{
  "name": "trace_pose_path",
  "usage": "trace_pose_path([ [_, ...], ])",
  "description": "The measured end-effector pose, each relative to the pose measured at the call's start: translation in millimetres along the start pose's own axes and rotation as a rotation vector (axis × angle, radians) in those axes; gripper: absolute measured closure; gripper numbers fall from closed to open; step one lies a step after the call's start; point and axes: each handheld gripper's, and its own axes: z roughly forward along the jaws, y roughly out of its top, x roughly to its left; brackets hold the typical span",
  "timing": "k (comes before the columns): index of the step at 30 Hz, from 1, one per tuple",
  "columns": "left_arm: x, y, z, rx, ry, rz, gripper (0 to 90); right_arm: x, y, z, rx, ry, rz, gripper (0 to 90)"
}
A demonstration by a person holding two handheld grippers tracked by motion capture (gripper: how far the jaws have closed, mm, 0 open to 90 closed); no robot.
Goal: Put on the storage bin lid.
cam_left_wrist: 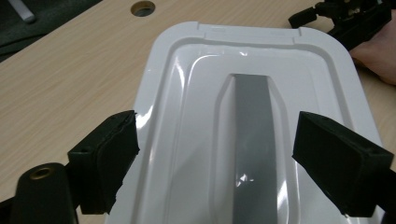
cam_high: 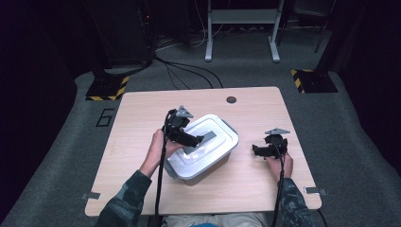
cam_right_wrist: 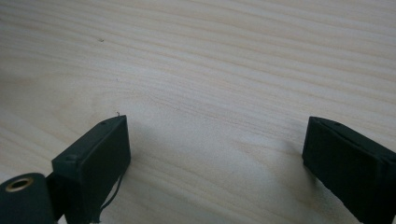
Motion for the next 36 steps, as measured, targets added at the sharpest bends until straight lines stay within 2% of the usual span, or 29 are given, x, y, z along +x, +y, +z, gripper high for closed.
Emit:
trace_pose_path([
  [6,13.1,-9.2,-15.8,-0.020,0.056,-0.030,6.1,0.0,0.0,0.0,0.000,0.000,0.000,6.9],
  [14,39.5,-32.2,-38.7,-0.046,0.126,-0.078,5.5,0.0,0.0,0.0,0.000,0.000,0.000,6.9],
  [17,53.2,-45.0,-48.2,-0.047,0.156,-0.107,5.3,0.0,0.0,0.0,0.000,0.000,0.000,6.9],
  [21,69.2,-67.6,-54.8,-0.074,0.210,-0.176,5.2,0.0,0.1,0.1,0.000,0.000,0.001,6.9],
  [29,90.6,-110.7,-53.2,-0.078,0.266,-0.272,4.9,0.1,0.1,0.0,0.000,-0.001,0.001,6.9],
  [31,96.0,-122.5,-52.0,-0.082,0.261,-0.296,4.8,0.0,0.1,0.1,0.000,0.000,0.001,6.9],
  [34,103.3,-139.3,-47.9,-0.063,0.272,-0.332,4.8,0.1,0.1,0.1,0.000,0.000,0.001,6.9],
  [36,107.2,-150.1,-45.3,-0.070,0.279,-0.362,4.7,0.1,0.1,0.1,0.000,0.000,0.001,7.0],
])
